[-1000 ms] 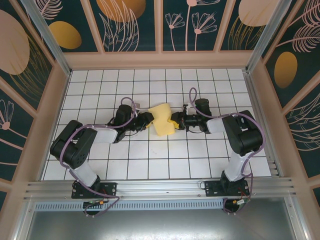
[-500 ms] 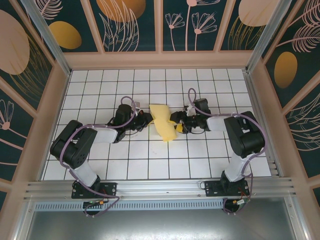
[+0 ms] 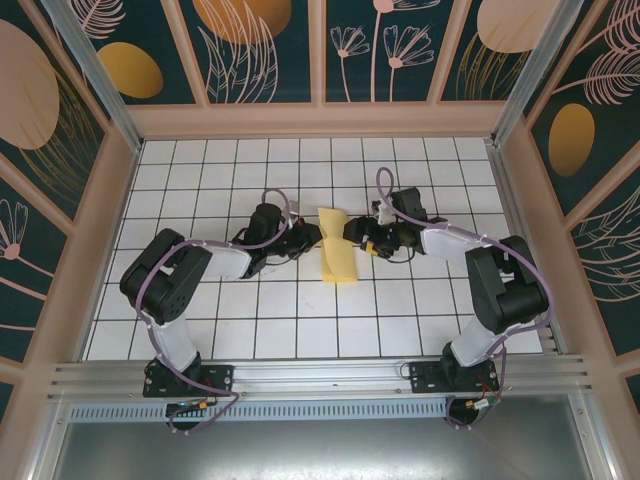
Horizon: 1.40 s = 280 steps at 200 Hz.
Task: Fold a paper plane with a square sheet of paper (pick it up from the middle)
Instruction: Fold the square sheet of paper in half at the center of the table.
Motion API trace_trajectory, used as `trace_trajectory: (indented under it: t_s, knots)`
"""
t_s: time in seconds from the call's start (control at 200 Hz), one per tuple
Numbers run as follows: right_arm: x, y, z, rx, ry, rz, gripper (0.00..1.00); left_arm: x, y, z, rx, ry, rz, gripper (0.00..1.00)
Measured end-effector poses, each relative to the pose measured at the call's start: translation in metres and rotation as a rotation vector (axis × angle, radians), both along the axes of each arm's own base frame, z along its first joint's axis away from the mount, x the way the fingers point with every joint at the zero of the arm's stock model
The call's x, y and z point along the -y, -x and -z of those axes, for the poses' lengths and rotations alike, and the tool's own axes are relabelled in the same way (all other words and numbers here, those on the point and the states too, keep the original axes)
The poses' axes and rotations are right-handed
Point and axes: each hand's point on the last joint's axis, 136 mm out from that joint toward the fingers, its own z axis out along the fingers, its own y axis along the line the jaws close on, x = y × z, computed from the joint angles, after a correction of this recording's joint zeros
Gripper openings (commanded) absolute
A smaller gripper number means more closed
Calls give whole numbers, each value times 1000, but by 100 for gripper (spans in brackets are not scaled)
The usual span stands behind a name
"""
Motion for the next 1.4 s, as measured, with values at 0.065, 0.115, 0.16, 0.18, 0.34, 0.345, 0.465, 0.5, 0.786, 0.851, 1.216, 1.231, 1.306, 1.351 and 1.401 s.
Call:
trace_trajectory:
  t_s: [0.065,0.115,0.16,0.18,0.34,0.345,0.465,0.5,0.786,0.851,1.216,1.231,1.306,1.351,1.401]
  knots:
    - [0,-2,2,6,9,-15,81,-1,0,4,-7,-11,-9,0]
    - [-1,-3,4,8,16,-26,80,-1,-1,7,-11,-16,-13,0]
    - [-1,-4,7,4,20,-30,78,-2,-1,9,-15,-20,-15,0]
    - [-1,-4,10,3,24,-35,78,-2,-2,11,-19,-24,-17,0]
    - [-1,-3,23,-27,43,-48,77,-2,-1,18,-37,-39,-18,0]
    - [-1,-3,23,-28,43,-48,77,-3,-1,18,-36,-40,-18,0]
    - [0,-2,26,-38,47,-48,76,-1,-3,16,-26,-47,-10,0]
    - [0,-2,27,-40,48,-48,75,0,-4,15,-23,-47,-7,0]
    - [0,-6,36,-44,73,-59,67,4,-13,21,-24,-90,1,0]
    - [1,-6,40,-48,83,-60,64,2,-13,24,-29,-105,-2,4]
    - [7,-9,52,-72,134,-48,50,-8,-20,34,-32,-243,-19,50]
    - [7,-9,53,-74,137,-46,50,-10,-20,35,-37,-250,-25,51]
    - [8,-10,54,-80,145,-44,49,-18,-20,34,-38,-305,-48,61]
    - [8,-9,55,-83,150,-43,49,-23,-22,32,-32,-338,-60,64]
    - [8,-9,56,-86,156,-42,49,-28,-25,27,-25,-367,-83,69]
